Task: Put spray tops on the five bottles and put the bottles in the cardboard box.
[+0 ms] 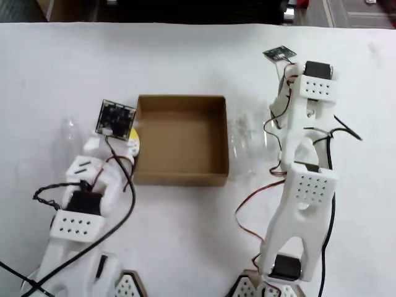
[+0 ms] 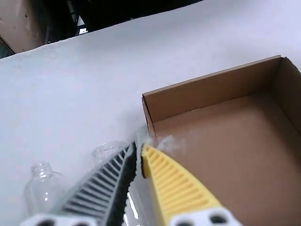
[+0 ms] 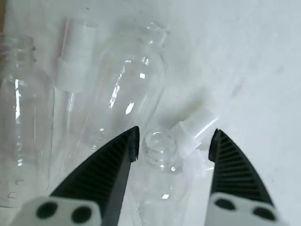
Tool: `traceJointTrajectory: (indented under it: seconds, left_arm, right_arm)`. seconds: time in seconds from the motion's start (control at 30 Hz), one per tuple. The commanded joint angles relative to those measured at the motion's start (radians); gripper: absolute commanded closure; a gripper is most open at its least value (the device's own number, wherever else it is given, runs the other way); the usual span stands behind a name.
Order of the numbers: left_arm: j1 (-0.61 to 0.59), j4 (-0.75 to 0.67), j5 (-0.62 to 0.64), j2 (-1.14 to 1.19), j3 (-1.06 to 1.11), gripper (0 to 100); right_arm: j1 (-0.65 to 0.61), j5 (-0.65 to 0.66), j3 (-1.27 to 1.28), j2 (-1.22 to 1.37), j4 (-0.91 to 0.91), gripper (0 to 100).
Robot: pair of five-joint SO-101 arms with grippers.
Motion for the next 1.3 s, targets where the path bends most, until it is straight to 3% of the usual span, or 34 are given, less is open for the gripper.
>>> traceJointTrajectory:
  seconds: [0.0, 0.3, 0.63, 0.97, 1.27]
  left_arm:
    - [-0.007, -0.034, -0.014, -0.028, -0.009, 97]
    - [-0.007, -0.034, -0.014, -0.028, -0.009, 97]
    - [-0.007, -0.034, -0.014, -0.028, -0.009, 97]
    - [-0.007, -0.034, -0.014, -0.028, -0.009, 97]
    - [-0.012, -0.034, -0.014, -0.035, -0.009, 97]
  right_arm:
    - [-0.008, 0.005, -0.038, -0.016, -0.008, 77.9]
    - [-0.008, 0.011, -0.038, -0.016, -0.015, 97.1]
    - [0.012, 0.006, -0.272, -0.077, 0.053, 97.8]
    - [0.008, 0.002, -0.273, -0.318, 0.054, 97.8]
    - [-0.027, -0.189, -0.255, -0.545, 0.056, 98.2]
